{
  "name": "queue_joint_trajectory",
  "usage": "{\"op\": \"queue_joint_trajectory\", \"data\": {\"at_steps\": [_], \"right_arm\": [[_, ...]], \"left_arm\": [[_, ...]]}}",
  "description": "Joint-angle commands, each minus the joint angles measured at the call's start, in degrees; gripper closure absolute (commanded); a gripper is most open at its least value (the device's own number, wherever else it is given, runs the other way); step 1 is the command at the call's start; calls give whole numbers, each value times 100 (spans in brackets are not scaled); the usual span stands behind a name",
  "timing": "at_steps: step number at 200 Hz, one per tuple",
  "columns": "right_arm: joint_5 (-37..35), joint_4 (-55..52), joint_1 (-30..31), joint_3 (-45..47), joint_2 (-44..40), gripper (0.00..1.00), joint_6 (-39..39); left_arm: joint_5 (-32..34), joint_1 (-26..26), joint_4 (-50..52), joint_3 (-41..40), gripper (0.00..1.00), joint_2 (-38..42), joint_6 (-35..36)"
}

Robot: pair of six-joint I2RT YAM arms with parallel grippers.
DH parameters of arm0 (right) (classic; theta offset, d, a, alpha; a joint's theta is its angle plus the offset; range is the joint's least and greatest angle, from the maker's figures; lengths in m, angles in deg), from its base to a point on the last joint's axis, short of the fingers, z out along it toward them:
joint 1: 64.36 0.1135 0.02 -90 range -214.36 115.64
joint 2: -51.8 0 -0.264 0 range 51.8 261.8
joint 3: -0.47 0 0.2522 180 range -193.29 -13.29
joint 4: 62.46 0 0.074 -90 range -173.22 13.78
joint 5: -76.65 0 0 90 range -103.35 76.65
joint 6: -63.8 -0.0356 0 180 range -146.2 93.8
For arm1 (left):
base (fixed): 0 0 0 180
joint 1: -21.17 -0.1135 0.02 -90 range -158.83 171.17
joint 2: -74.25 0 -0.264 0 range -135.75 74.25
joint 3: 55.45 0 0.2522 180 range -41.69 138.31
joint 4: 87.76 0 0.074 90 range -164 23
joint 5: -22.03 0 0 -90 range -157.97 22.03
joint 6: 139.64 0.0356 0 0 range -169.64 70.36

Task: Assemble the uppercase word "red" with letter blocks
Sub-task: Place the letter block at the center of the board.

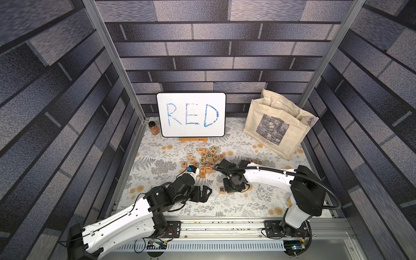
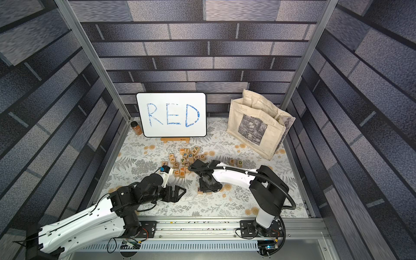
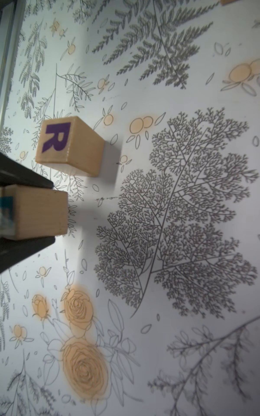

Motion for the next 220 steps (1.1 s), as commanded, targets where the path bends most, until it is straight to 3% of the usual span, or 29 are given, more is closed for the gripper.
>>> {"op": "queue_joint_trajectory", "data": {"at_steps": [1, 119, 220], "right_arm": [[8, 113, 58, 269, 78, 73, -215], [53, 375, 62, 278, 250, 71, -782], [-27, 306, 47, 142, 429, 70, -751]], "left_arm": [[160, 53, 136, -78, 0, 75, -94], [199, 72, 190, -49, 0, 85, -51], [204, 72, 275, -65, 0, 178, -26]]}}
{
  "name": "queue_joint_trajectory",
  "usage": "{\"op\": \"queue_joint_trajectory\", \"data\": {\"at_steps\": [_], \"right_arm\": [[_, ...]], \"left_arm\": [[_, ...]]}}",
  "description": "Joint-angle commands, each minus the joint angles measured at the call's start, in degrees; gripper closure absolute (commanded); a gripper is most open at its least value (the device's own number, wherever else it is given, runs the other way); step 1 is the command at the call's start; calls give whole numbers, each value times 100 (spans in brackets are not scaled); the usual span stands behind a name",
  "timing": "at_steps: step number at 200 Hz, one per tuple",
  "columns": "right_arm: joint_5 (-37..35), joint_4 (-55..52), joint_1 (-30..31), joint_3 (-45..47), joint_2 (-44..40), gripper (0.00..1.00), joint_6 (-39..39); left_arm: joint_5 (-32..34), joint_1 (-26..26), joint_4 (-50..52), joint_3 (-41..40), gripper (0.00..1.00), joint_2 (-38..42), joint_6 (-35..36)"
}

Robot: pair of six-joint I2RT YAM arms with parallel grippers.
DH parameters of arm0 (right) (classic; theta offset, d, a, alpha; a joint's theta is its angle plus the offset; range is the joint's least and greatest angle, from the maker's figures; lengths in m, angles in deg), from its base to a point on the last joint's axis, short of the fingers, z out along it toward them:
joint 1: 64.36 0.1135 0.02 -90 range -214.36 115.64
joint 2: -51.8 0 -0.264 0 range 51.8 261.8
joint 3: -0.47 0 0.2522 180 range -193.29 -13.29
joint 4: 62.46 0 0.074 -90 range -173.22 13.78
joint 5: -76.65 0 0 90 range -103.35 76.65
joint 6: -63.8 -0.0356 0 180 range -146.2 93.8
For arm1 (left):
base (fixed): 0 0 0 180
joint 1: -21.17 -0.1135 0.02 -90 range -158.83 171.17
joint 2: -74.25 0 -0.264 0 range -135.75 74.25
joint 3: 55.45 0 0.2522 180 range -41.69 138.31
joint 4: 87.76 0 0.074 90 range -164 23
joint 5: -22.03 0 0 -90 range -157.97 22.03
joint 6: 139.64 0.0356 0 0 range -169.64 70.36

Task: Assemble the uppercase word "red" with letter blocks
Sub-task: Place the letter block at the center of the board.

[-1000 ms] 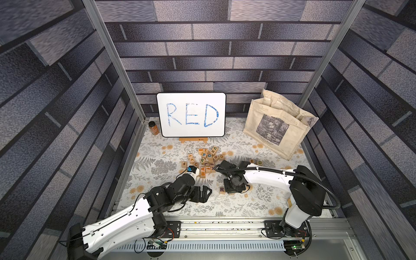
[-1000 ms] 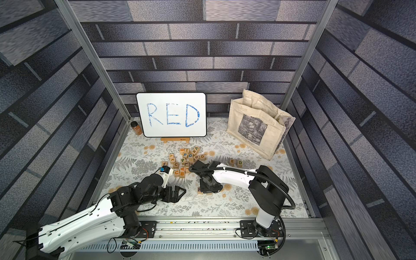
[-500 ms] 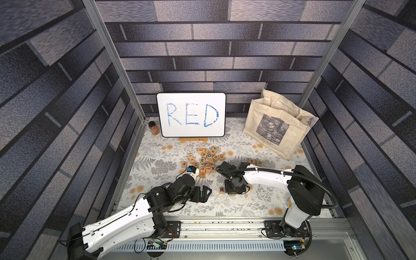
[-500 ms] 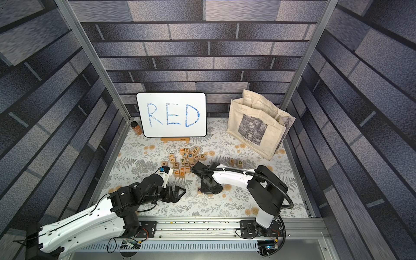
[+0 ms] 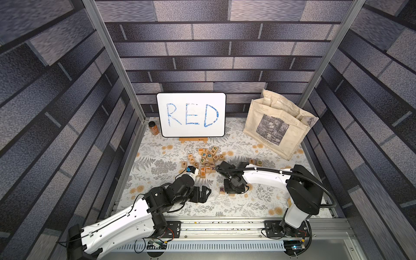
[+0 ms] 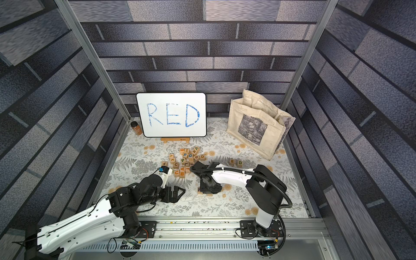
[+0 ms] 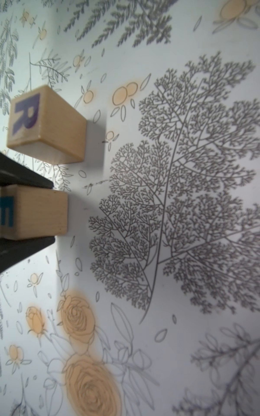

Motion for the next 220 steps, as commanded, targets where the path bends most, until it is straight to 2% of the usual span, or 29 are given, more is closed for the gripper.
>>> {"op": "queue_joint_trajectory", "data": {"at_steps": [1, 84, 139, 220], "right_arm": [[-46, 111, 55, -106, 264, 70, -93], [-142, 23, 38, -191, 330, 70, -5], [-194, -99, 37, -272, 304, 58, 109], [-384, -372, -31, -484, 147, 55, 300]], "left_arm": [[89, 20, 169, -65, 0, 68, 23], [111, 19, 274, -101, 0, 225, 11], [111, 10, 314, -115, 0, 259, 32], [99, -30, 313, -127, 0, 265, 29]]}}
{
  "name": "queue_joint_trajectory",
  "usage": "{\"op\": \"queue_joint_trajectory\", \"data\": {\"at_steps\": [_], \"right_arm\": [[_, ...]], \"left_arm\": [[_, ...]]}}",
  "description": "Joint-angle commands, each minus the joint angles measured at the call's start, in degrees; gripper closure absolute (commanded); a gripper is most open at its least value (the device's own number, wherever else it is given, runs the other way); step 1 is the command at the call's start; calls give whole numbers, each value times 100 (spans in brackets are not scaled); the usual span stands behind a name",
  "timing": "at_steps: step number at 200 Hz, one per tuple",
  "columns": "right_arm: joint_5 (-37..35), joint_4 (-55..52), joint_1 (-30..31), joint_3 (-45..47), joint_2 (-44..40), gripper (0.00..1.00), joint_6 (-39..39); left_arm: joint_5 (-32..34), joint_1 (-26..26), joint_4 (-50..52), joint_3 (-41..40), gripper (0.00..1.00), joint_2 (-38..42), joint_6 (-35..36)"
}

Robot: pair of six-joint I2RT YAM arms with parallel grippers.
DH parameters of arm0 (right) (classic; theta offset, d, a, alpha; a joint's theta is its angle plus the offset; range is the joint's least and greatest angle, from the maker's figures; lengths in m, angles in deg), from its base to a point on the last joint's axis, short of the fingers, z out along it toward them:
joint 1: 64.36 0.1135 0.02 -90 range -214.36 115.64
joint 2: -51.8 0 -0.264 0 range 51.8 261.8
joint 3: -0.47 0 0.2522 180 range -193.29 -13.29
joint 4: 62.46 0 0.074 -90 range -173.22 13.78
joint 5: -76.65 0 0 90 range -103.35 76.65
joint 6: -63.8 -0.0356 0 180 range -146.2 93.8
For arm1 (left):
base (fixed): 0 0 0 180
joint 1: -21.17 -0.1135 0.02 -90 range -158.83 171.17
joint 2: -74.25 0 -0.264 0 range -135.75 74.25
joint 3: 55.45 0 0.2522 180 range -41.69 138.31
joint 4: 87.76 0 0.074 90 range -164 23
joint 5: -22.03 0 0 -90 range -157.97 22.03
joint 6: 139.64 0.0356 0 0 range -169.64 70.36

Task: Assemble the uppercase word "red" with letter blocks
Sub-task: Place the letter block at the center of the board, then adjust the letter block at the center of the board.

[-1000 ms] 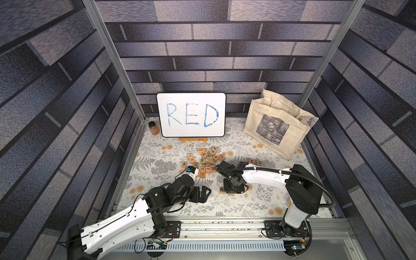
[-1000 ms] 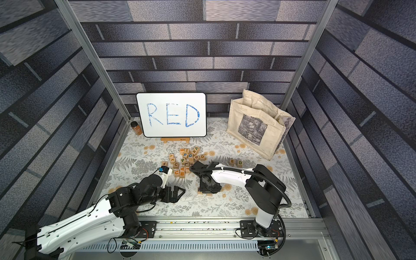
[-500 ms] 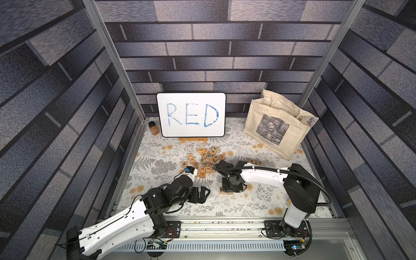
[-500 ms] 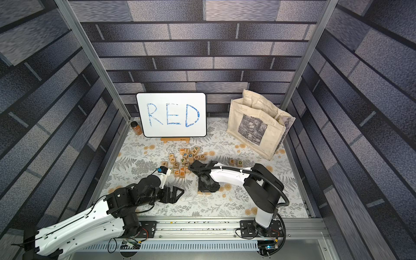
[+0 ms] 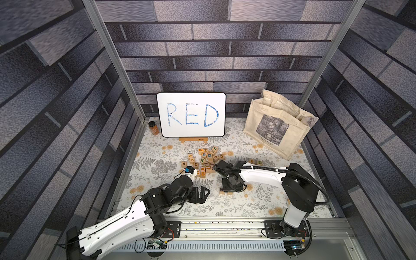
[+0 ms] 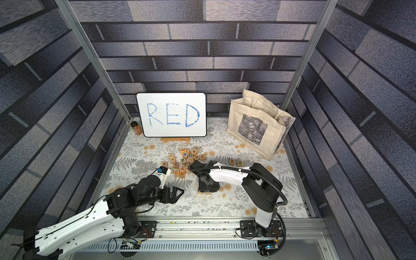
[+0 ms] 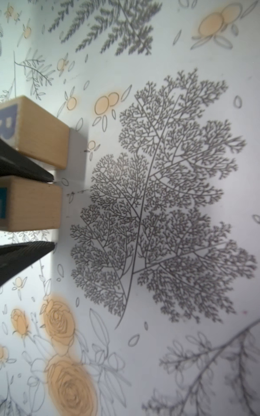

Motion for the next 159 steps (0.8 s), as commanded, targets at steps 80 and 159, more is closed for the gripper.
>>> {"op": "queue_joint_trajectory", "data": {"at_steps": [80, 159], "right_arm": [[-438, -769, -206, -654, -337, 55, 391], [-345, -1162, -727, -1430, -342, 45, 1051]], "left_arm": [[76, -50, 103, -125, 0, 32, 26], [94, -149, 55, 2, 0, -111, 129]]}}
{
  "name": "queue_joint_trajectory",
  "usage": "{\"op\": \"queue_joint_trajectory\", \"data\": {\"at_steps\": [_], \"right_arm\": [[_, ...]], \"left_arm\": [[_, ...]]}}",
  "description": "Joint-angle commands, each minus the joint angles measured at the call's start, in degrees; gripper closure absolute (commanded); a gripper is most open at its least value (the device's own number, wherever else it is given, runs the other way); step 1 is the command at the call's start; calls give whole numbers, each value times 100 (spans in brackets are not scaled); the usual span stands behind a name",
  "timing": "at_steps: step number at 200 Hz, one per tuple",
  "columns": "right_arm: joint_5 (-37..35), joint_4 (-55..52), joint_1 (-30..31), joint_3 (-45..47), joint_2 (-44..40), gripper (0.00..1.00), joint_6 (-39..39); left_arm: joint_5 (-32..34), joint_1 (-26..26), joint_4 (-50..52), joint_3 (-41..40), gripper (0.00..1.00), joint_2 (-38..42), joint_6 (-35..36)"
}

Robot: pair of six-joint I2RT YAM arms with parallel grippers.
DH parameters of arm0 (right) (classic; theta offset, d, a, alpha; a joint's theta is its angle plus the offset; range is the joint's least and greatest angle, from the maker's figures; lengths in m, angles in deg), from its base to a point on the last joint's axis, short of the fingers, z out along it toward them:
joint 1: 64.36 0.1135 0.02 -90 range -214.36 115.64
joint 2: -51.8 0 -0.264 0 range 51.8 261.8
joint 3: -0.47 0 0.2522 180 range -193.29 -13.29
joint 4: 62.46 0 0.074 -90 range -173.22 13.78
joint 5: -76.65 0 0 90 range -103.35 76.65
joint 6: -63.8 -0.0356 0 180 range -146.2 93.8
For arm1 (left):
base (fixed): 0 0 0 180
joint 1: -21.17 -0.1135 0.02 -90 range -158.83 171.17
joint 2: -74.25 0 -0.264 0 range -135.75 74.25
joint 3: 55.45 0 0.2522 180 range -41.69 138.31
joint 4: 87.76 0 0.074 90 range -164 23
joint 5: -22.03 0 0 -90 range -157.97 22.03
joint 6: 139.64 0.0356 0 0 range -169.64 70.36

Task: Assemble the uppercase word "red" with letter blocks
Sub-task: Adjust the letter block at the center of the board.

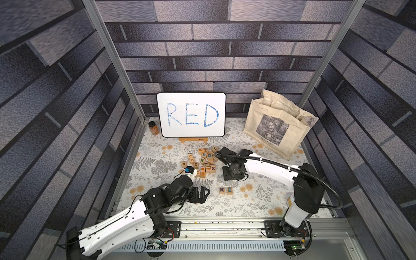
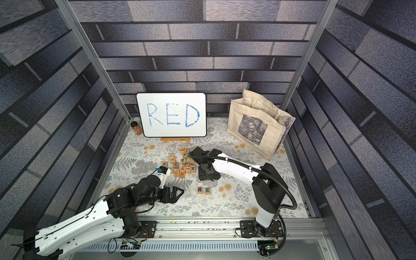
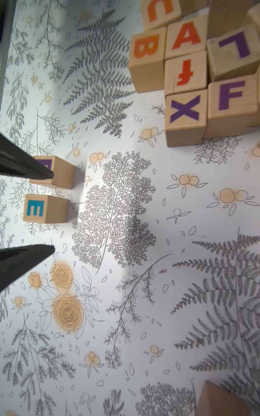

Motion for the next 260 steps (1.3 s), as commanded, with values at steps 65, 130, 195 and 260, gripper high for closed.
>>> {"op": "queue_joint_trajectory", "data": {"at_steps": [65, 130, 195, 260], "right_arm": [[261, -411, -525, -891, 371, 14, 749], [517, -503, -873, -1505, 951, 0, 1128], [719, -538, -1237, -2071, 1608, 0, 1381], [897, -556, -1546, -2450, 2196, 0, 1596]], "left_arm": [[-123, -480, 1, 240, 0, -357, 376], [-680, -1267, -182, 549, 0, -828, 740], [-956, -1673, -317, 941, 0, -1456, 1006], [-1139, -1914, -475, 1285, 0, -2041, 1165]]}}
